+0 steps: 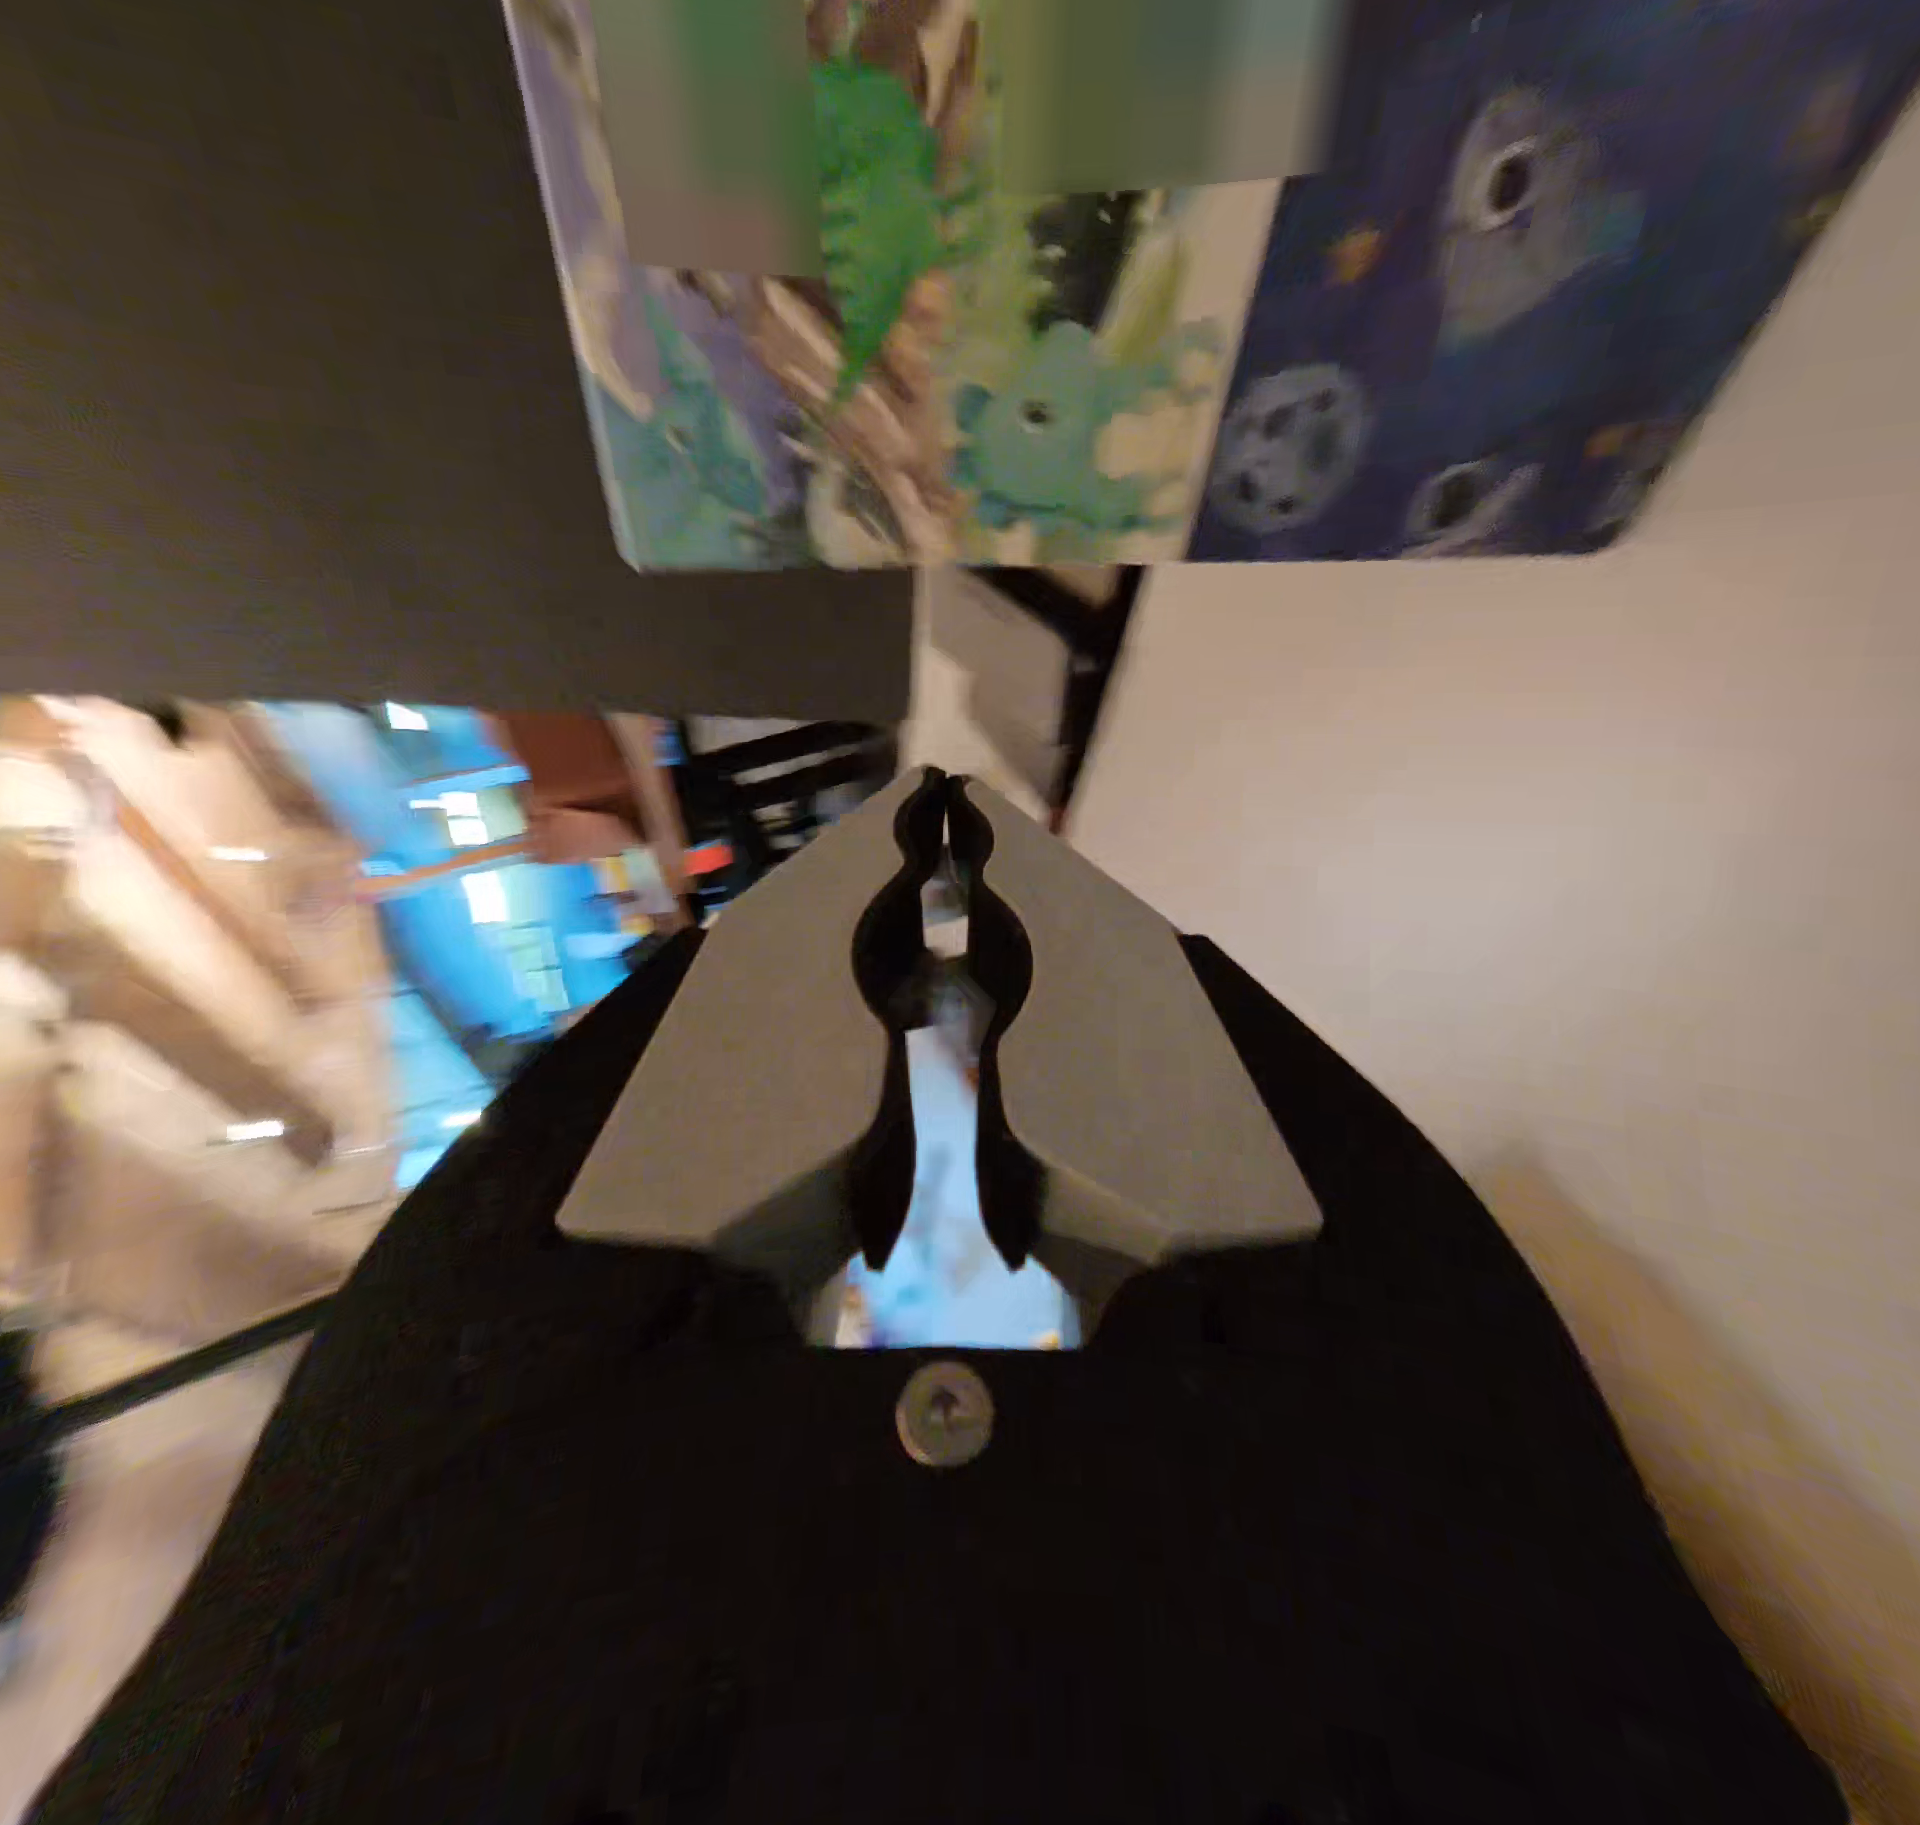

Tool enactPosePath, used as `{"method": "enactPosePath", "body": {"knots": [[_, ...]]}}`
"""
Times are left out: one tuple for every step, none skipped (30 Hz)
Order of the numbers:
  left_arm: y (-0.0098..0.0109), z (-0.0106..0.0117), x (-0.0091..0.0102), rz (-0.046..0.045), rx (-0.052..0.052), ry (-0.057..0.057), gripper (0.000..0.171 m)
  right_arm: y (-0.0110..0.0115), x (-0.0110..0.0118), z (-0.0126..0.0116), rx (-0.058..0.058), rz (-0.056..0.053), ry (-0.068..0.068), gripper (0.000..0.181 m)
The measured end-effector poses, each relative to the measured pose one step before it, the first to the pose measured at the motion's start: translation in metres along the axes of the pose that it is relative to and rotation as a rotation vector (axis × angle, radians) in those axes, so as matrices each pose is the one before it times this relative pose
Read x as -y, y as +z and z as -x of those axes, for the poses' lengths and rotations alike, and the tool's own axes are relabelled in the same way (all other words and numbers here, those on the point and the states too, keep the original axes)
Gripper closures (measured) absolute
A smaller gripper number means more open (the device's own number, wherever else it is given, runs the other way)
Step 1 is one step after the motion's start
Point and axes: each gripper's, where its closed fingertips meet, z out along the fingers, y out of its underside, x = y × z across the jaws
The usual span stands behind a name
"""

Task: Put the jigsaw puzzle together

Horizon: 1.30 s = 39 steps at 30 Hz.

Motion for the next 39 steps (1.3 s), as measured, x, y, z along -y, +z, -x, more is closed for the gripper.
{"method": "enactPosePath", "body": {"knots": [[-0.00115,0.00851,0.00725,0.01882,0.0492,0.0802,0.171,-0.00034,-0.00113,-0.00128,0.0055,0.0025,0.0122,0.133],[-0.0023,0.00557,0.00713,0.00671,0.0312,0.0504,0.171,-0.00078,-0.00047,-0.00166,-0.0012,0.0016,0.0041,0.133],[-0.00337,0.00351,0.00599,0.00559,0.0177,0.019,0.171,-0.00101,0.00036,-0.00174,-0.0055,-0.0015,-0.003,0.133],[-0.00454,0.00021,0.00547,-0.00249,0.0036,0.0072,0.171,-0.00096,0.00099,-0.00141,-0.0056,-0.0022,-0.0045,0.133],[-0.00515,-0.00067,0.00502,-0.01154,0.0056,0.0064,0.171,-0.00058,0.00097,-0.00042,-0.0012,-0.0011,-0.0026,0.133],[-0.00518,0.00005,0.00362,-0.00999,0.0153,0.005,0.171,-0.00034,0.00083,0.00043,0.0018,-0.0006,-0.0015,0.133],[-0.00457,-0.00049,0.00224,-0.00523,0.0137,0.0035,0.171,-0.0003,0.00056,0.00101,0.0034,-0.0009,-0.0017,0.133],[-0.00376,-0.00147,0.00128,-0.00047,0.0077,0.0043,0.171,0.0002,0.00036,0.00142,0.0049,0.0001,-0.0022,0.133],[-0.00308,-0.00185,0.00096,0.00163,0.0037,0.0047,0.171,0.0004,-0.00022,0.0017,0.006,0.0027,-0.0028,0.133],[-0.00262,-0.00167,0.00053,0.00425,0.003,0.008,0.171,0.00063,-0.00073,0.00174,0.0055,0.005,-0.0038,0.134],[-0.0022,-0.00092,0.00008,0.00695,0.0059,0.0109,0.171,0.00074,-0.00086,0.00159,0.0046,0.0064,-0.0051,0.133],[-0.00219,-0.00038,-0.00009,0.00777,0.0053,0.0114,0.171,0.00064,-0.00081,0.00121,0.0024,0.006,-0.0061,0.133],[-0.0024,-0.00006,-0.00009,0.00621,0.0031,0.0085,0.171,0.00034,-0.00042,0.0007,0.0001,0.0047,-0.0062,0.134],[-0.00261,0.00034,0.00025,0.00459,0.0025,0.0054,0.171,0.00017,-0.00014,0.00031,-0.0008,0.0032,-0.005,0.134],[-0.00304,0.00114,0.00052,0.00136,0.0048,0.0038,0.171,-0.00001,0.00002,0.00032,-0.0003,0.0011,-0.0026,0.134],[-0.0032,0.00214,0.00042,-0.00039,0.0076,0.0009,0.171,0.00008,0.0002,0.00042,0.0014,0.0,-0.0003,0.134],[-0.00338,0.00205,0.00074,-0.00335,0.005,-0.0025,0.171,-0.00003,0.00007,0.00023,0.0015,0.0002,0.0007,0.134],[-0.00344,0.00196,0.00087,-0.00466,0.0041,-0.0044,0.171,0.00005,-0.00006,0.0001,0.0009,0.0004,0.0005,0.134],[-0.00348,0.00205,0.00033,-0.00308,0.0059,-0.0027,0.171,0.0,0.00006,0.00003,0.0012,0.0,0.0003,0.134],[-0.00331,0.00177,0.00011,-0.00212,0.0054,-0.002,0.171,-0.00005,-0.00001,0.00022,0.0016,-0.0002,0.0009,0.134],[-0.00341,0.00152,0.00008,-0.00192,0.0041,-0.0028,0.171,0.00003,-0.00002,0.00012,0.0013,-0.0001,0.001,0.134],[-0.00346,0.00169,0.00032,-0.00378,0.0055,-0.0025,0.171,-0.00007,0.00028,0.00019,0.0012,-0.0006,0.0002,0.134],[-0.00353,0.00183,0.00036,-0.00465,0.007,-0.0013,0.171,-0.00019,0.00035,0.00023,0.001,-0.0011,-0.0006,0.134],[-0.00336,0.00173,0.00064,-0.00552,0.0065,-0.0014,0.171,-0.00009,0.00052,0.00027,0.0007,-0.0011,-0.0011,0.134],[-0.00338,0.00139,0.00076,-0.00614,0.0049,-0.0016,0.171,-0.00027,0.00055,0.00025,0.0003,-0.0016,-0.0016,0.134],[-0.00331,0.00179,0.00064,-0.0065,0.0078,-0.0015,0.171,-0.00032,0.00052,0.00039,0.0005,-0.001,-0.0018,0.134],[-0.00311,0.00163,0.00055,-0.00668,0.0078,-0.0014,0.171,-0.0002,0.00052,0.00029,0.0001,-0.0008,-0.0025,0.134],[-0.00306,0.00111,0.00058,-0.00817,0.0046,-0.0018,0.171,-0.00033,0.0007,0.00026,-0.0005,-0.0014,-0.0032,0.134],[-0.00278,0.00076,0.00047,-0.00748,0.0027,-0.0032,0.171,-0.00024,0.0006,0.00029,-0.0002,-0.0013,-0.0029,0.134],[-0.00251,0.0008,-0.00006,-0.00526,0.0026,-0.0035,0.171,-0.00021,0.00058,0.00039,0.001,-0.0015,-0.0017,0.134],[-0.00246,0.00069,-0.00063,-0.00378,0.0032,-0.0057,0.171,0.00006,0.00036,0.00079,0.0026,-0.0009,-0.0004,0.134],[-0.00248,0.00012,-0.00103,-0.00593,-0.0006,-0.0127,0.171,0.00026,0.00017,0.00122,0.0042,-0.0004,0.0006,0.134],[-0.00261,-0.00153,-0.00095,-0.0137,-0.0094,-0.0241,0.171,0.0006,-0.00005,0.00153,0.0055,-0.0004,0.0011,0.134],[-0.0028,-0.00411,-0.0008,-0.02265,-0.0247,-0.0385,0.171,0.00063,-0.0005,0.00188,0.0064,0.0015,-0.0007,0.134],[-0.00281,-0.00701,-0.00153,-0.02848,-0.0405,-0.0529,0.171,0.00059,-0.00059,0.00156,0.0044,0.0036,-0.0047,0.134],[-0.00274,-0.00904,-0.00276,-0.03037,-0.0509,-0.0643,0.171,0.00036,-0.00017,0.00118,0.0017,0.0021,-0.0077,0.133],[-0.00278,-0.01066,-0.00417,-0.03218,-0.059,-0.0737,0.171,0.0001,0.00024,0.00098,0.0005,0.0003,-0.0082,0.134],[-0.00281,-0.0121,-0.00513,-0.0364,-0.0673,-0.0802,0.171,0.00002,0.00039,0.00072,0.0,0.0001,-0.007,0.134],[-0.00262,-0.01103,-0.00664,-0.0353,-0.0611,-0.0831,0.171,-0.00001,0.0004,0.00073,0.0005,0.0004,-0.0056,0.134]]}}
